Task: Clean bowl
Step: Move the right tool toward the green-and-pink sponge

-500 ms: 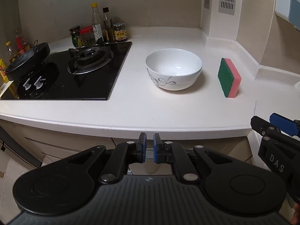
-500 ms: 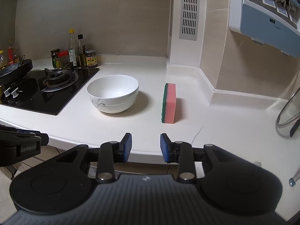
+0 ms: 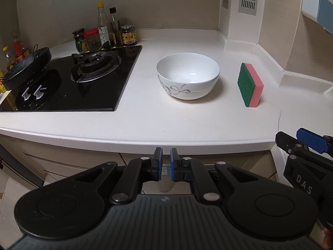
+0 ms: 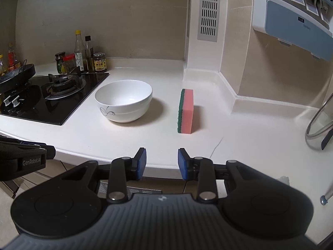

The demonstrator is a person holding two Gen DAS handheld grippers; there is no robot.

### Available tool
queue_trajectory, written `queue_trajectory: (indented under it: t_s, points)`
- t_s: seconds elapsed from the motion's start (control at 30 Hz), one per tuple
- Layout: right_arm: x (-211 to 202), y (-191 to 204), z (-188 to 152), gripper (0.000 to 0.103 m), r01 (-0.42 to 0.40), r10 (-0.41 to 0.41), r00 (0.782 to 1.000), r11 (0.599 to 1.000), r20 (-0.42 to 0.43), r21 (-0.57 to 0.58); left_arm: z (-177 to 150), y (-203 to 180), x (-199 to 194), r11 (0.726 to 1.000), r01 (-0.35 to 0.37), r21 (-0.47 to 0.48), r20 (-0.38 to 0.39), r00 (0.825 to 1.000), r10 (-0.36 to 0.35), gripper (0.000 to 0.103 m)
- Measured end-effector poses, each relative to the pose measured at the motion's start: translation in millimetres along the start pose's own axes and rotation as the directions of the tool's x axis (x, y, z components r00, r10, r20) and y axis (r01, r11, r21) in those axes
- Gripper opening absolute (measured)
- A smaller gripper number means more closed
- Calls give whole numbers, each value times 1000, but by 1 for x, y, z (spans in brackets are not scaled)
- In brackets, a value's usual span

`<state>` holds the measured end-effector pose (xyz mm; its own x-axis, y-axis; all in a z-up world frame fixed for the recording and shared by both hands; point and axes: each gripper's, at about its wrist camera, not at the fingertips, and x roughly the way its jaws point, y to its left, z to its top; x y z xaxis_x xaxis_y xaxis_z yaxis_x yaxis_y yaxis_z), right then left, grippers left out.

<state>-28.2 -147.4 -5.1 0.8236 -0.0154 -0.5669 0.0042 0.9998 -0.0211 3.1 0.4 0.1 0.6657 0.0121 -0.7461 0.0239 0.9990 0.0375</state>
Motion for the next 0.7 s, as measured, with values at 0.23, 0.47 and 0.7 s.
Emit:
queue_trajectory:
  t_s: [0.23, 0.47, 0.7]
  points:
    - [3, -1, 0, 29, 10, -10, 1000, 1000, -10, 1, 1, 0, 4, 1000, 6, 0, -3, 1000, -6, 8]
    - [8, -4, 1, 29, 18, -18, 1000, 1000, -13, 2, 2, -1, 9, 1000, 11, 3, -9, 1000, -11, 8]
    - [15, -7, 1, 29, 32, -32, 999, 999, -26, 5, 5, -5, 17, 1000, 19, 11, -19, 1000, -19, 8]
